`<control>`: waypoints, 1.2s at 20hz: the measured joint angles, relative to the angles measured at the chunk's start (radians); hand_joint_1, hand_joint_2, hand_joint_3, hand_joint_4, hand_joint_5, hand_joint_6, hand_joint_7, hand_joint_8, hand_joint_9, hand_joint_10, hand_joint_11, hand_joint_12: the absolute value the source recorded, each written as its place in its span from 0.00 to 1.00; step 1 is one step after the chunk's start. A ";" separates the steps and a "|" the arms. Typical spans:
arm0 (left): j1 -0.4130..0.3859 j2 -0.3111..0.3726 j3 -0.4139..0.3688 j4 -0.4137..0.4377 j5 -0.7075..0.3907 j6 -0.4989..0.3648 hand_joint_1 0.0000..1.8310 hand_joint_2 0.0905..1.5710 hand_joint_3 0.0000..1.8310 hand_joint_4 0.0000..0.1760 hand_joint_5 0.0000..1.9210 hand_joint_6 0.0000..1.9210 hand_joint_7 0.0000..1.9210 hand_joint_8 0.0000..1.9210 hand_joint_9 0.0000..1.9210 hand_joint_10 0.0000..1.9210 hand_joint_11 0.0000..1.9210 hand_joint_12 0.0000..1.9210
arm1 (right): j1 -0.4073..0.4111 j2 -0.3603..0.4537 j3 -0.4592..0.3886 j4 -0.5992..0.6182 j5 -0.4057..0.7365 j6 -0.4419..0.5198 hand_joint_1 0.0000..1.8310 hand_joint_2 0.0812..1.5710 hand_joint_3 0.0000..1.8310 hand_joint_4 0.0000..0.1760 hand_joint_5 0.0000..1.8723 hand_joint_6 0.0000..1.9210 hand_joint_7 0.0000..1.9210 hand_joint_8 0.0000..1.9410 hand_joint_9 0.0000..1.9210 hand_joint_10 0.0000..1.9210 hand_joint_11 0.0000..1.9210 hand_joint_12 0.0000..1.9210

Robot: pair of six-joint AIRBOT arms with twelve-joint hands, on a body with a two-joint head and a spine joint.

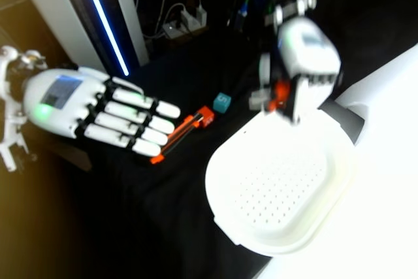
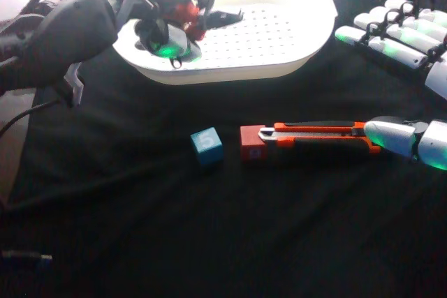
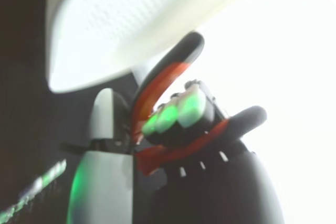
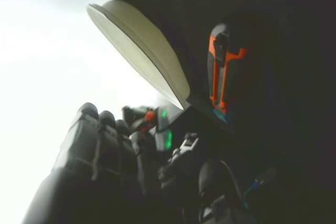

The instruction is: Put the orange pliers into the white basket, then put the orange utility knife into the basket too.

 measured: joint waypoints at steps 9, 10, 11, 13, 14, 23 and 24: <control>0.002 -0.073 0.084 -0.129 0.077 0.055 0.13 0.78 0.00 0.45 0.07 0.03 0.08 0.01 0.06 0.09 0.00 0.35 | -0.006 -0.001 0.000 -0.009 0.000 0.017 0.31 0.82 0.00 0.00 0.00 0.00 0.00 0.00 0.00 0.00 0.00 0.00; 0.002 -0.071 0.084 -0.130 0.071 0.055 0.07 0.76 0.00 0.58 0.01 0.01 0.01 0.00 0.01 0.02 0.00 0.09 | -0.006 -0.001 0.000 -0.009 0.000 0.018 0.31 0.81 0.00 0.07 0.00 0.00 0.00 0.00 0.00 0.00 0.00 0.00; 0.006 -0.061 0.072 -0.128 0.060 0.055 0.05 0.74 0.00 0.60 0.00 0.00 0.00 0.00 0.00 0.00 0.00 0.02 | -0.006 -0.001 0.000 -0.010 0.000 0.019 0.32 0.80 0.00 0.17 0.00 0.00 0.00 0.00 0.00 0.00 0.00 0.00; 0.028 -0.014 0.004 -0.103 0.016 0.055 0.04 0.71 0.00 0.85 0.00 0.00 0.00 0.00 0.00 0.00 0.00 0.00 | -0.006 -0.001 0.000 -0.013 0.000 0.028 0.30 0.79 0.00 0.10 0.00 0.00 0.00 0.00 0.00 0.00 0.00 0.00; 0.043 0.024 -0.050 -0.079 -0.021 0.054 0.04 0.74 0.00 0.67 0.00 0.00 0.00 0.00 0.00 0.00 0.00 0.00 | -0.006 -0.001 0.002 -0.018 0.000 0.034 0.30 0.78 0.00 0.08 0.00 0.00 0.00 0.00 0.00 0.00 0.00 0.00; 0.374 0.469 -0.568 0.151 -0.624 -0.032 0.11 0.73 0.00 0.79 0.00 0.00 0.00 0.00 0.00 0.00 0.00 0.00 | -0.006 -0.061 0.039 -0.040 -0.092 0.039 0.30 0.70 0.00 0.22 0.00 0.00 0.00 0.00 0.00 0.00 0.00 0.00; 0.419 0.483 -0.591 0.158 -0.690 -0.071 0.12 0.75 0.01 0.78 0.00 0.00 0.00 0.00 0.00 0.00 0.00 0.00 | -0.006 -0.072 0.045 -0.037 -0.103 0.039 0.30 0.69 0.00 0.02 0.00 0.00 0.00 0.00 0.00 0.00 0.00 0.00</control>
